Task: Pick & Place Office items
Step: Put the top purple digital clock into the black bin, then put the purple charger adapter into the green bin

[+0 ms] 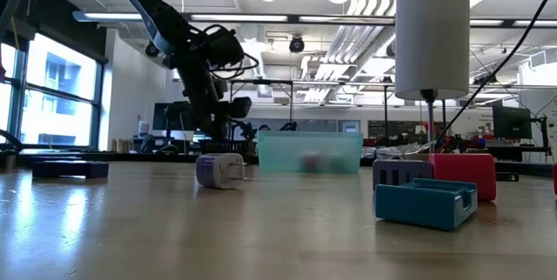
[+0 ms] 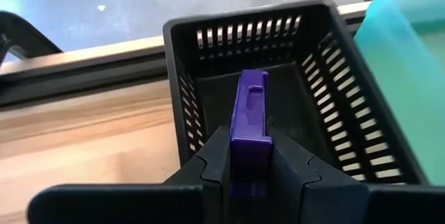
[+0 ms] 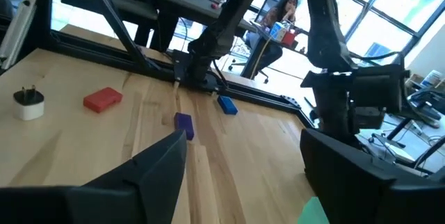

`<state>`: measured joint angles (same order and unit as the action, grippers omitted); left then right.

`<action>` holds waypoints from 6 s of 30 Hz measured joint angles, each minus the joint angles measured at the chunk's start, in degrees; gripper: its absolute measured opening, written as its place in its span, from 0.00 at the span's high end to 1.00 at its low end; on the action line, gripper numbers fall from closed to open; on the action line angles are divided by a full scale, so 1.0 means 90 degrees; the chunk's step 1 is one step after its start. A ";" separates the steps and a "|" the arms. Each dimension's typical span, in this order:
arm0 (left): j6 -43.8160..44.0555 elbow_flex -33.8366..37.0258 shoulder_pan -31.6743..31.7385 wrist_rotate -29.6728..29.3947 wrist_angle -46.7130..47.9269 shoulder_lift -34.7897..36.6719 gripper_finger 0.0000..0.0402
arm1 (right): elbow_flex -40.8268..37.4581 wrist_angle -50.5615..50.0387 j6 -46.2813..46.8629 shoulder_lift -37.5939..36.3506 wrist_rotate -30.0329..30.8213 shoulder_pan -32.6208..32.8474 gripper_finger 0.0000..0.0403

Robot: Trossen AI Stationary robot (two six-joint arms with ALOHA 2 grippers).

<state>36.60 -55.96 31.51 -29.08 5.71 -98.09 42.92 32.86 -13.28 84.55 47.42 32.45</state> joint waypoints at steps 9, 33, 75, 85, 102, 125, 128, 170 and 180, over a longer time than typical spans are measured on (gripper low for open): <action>-0.0014 0.0000 0.0000 -0.0005 -0.0019 -0.0023 0.71 | 0.0000 -0.0012 -0.0032 0.0000 -0.0165 -0.0001 0.33; -0.3024 -0.0002 -0.1654 0.3369 0.0805 0.1891 0.53 | 0.0000 -0.0298 -0.0044 0.0002 -0.0165 -0.0001 0.33; -0.4422 -0.0863 -0.5670 0.2020 0.1949 0.0097 0.53 | -0.0002 -0.0575 0.0679 0.0005 -0.1707 -0.0015 0.33; -0.4073 -0.0860 -0.5441 0.2511 0.2176 0.0071 0.53 | 0.0000 -0.0935 0.1120 0.0005 -0.2616 -0.0008 0.33; -0.4400 -0.0848 -0.5389 0.2669 0.2134 -0.0057 0.51 | 0.0000 -0.0923 0.1117 0.0005 -0.2616 -0.0081 0.33; -0.4119 -0.0848 -0.5389 0.2086 0.1911 -0.0565 0.23 | -0.0002 -0.1064 0.1117 0.0005 -0.2620 -0.0081 0.33; -0.4311 -0.0850 -0.5389 0.2088 0.1831 -0.0675 0.23 | -0.0002 -0.1062 0.1117 0.0005 -0.2620 -0.0081 0.33; -0.4114 -0.0835 -0.6477 -0.2981 0.1674 -0.0565 0.70 | -0.0002 -0.1892 0.4253 0.0005 -0.2564 -0.1044 0.33; -0.5451 -0.0843 -0.7073 -0.4806 -0.0868 -0.0550 0.70 | -0.0002 -0.1779 0.5594 0.0034 -0.2623 -0.1784 0.33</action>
<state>-12.47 -63.55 -32.15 -72.33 -2.10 -103.05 42.89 16.85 37.07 84.86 23.81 16.39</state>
